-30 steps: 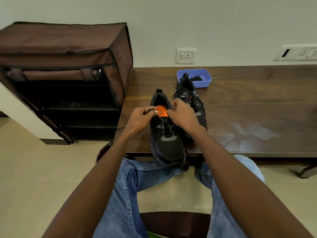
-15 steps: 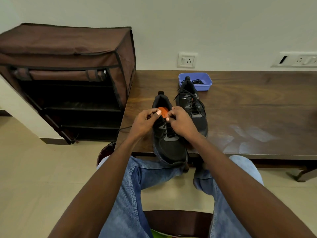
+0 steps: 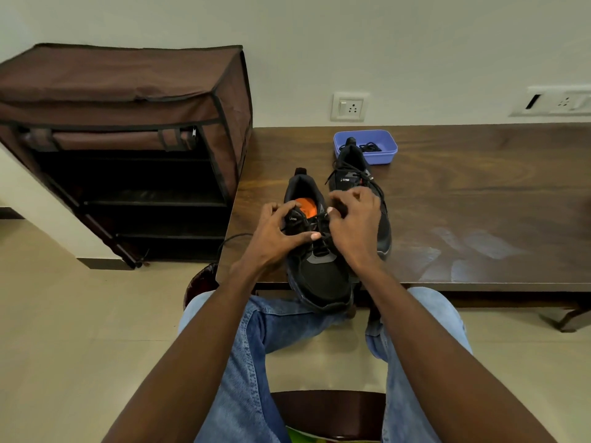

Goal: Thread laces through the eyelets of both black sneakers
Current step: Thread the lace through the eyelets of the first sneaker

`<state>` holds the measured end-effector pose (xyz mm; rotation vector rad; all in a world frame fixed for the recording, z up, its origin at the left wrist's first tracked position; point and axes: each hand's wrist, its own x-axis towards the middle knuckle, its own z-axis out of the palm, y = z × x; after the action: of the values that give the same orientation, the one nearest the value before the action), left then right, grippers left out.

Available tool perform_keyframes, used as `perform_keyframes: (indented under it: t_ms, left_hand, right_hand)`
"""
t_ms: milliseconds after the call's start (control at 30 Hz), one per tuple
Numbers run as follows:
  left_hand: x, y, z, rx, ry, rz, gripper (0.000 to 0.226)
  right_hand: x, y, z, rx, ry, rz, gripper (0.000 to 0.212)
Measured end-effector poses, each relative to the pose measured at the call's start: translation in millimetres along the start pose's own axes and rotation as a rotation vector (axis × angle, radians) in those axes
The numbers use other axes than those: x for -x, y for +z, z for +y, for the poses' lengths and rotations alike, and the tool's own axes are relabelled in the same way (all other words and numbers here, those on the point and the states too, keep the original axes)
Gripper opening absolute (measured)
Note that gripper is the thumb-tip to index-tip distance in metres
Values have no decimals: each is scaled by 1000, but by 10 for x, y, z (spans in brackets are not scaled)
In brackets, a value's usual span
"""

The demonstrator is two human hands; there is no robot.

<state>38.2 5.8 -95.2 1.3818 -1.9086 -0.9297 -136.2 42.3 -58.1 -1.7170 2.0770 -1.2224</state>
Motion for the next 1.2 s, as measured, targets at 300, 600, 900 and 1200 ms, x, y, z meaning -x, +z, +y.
perform_keyframes:
  t_ms: [300, 600, 900, 1200]
  left_hand:
    - [10, 4, -90, 132, 25, 23, 76]
    - [-2, 14, -81, 187, 5, -4, 68]
    - [13, 25, -67, 202, 4, 7, 72]
    - [38, 14, -38, 234, -6, -2, 68]
  right_hand:
    - [-6, 84, 6, -167, 33, -248, 14]
    - [-63, 14, 95, -307, 350, 110, 17]
    - [-23, 136, 159, -65, -211, -155, 12]
    - [-86, -123, 153, -69, 463, 368, 13]
